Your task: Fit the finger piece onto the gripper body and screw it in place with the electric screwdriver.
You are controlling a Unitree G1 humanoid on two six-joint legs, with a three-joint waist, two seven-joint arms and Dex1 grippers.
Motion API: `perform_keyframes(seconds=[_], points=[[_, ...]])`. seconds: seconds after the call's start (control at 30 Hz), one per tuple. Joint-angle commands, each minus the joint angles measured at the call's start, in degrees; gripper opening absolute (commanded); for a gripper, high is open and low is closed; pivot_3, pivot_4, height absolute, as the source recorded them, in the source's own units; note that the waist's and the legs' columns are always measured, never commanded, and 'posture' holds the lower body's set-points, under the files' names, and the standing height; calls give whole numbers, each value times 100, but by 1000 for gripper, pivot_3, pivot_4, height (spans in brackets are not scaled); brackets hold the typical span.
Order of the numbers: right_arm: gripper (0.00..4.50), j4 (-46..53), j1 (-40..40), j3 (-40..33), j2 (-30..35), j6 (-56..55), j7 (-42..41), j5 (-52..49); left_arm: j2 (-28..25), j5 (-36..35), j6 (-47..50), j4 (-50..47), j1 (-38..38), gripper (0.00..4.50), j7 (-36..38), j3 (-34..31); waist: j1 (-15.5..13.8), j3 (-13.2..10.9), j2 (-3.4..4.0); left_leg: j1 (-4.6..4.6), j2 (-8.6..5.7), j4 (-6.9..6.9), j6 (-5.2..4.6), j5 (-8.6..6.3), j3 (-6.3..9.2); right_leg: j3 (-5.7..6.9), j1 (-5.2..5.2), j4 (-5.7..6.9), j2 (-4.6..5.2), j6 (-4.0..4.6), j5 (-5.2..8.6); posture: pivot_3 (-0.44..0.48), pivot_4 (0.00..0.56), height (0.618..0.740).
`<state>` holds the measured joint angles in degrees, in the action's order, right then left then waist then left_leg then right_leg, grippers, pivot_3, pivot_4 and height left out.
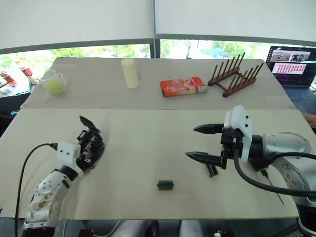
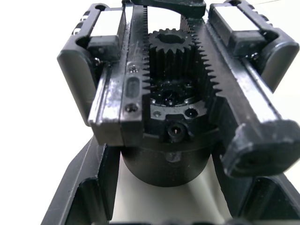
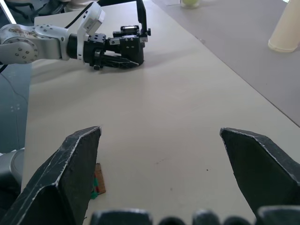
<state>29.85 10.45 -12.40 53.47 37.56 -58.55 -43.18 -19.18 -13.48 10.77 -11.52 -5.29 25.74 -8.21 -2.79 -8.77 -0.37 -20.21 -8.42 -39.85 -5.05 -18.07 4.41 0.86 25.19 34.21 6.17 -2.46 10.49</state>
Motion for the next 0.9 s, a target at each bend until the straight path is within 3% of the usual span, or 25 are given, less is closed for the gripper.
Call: perform_keyframes(seconds=[0.03,0.23,0.4,0.47,0.57,0.63,0.77,0.9], points=[[4500,201,-69,-128,-41,-43,43,-120,358,110,335,-1075,50,2321,-338,678,-4,-1,-1,-2,-5,-3,0,0,0,0,0,-1,-5,-3,-2,0,150,740],[4500,302,-200,-46,-89,-36,79,-110,924,615,788,-987,368,2321,-995,1362,19,-1,-2,-2,8,-12,-1,0,-2,-7,-1,3,-3,4,-12,0,150,740],[4500,267,-211,-64,6,-13,-15,-123,980,762,742,-432,652,2321,-894,1624,15,-1,-2,-3,29,-8,11,7,-3,-9,7,12,-16,24,-24,0,150,740],[4500,232,-159,-60,20,-8,-20,-114,880,628,798,-400,624,3338,-697,1615,14,-1,-1,-2,28,-8,11,7,-3,-9,7,16,-16,24,-24,0,150,740],[4500,192,-99,-35,14,-9,-7,-96,474,389,771,-470,498,4474,-180,1464,24,0,0,-2,28,-8,11,7,-4,-8,8,15,-17,24,-24,0,150,740],[4500,167,-73,-24,9,-1,-4,-97,257,272,742,-444,472,4474,76,1379,38,1,2,-1,28,-7,11,7,-3,-7,10,16,-19,24,-24,0,150,740],[4500,135,-3,-125,108,159,-44,-249,-803,-206,179,168,635,4474,1728,1089,55,4,9,-1,29,-6,12,7,-4,-5,17,27,-23,24,-23,0,150,740],[4500,52,46,-201,242,220,-162,-318,-1184,-473,-181,871,1218,4474,2726,1149,23,5,16,0,27,-6,12,7,-5,-2,17,32,-21,25,-23,0,150,740]])
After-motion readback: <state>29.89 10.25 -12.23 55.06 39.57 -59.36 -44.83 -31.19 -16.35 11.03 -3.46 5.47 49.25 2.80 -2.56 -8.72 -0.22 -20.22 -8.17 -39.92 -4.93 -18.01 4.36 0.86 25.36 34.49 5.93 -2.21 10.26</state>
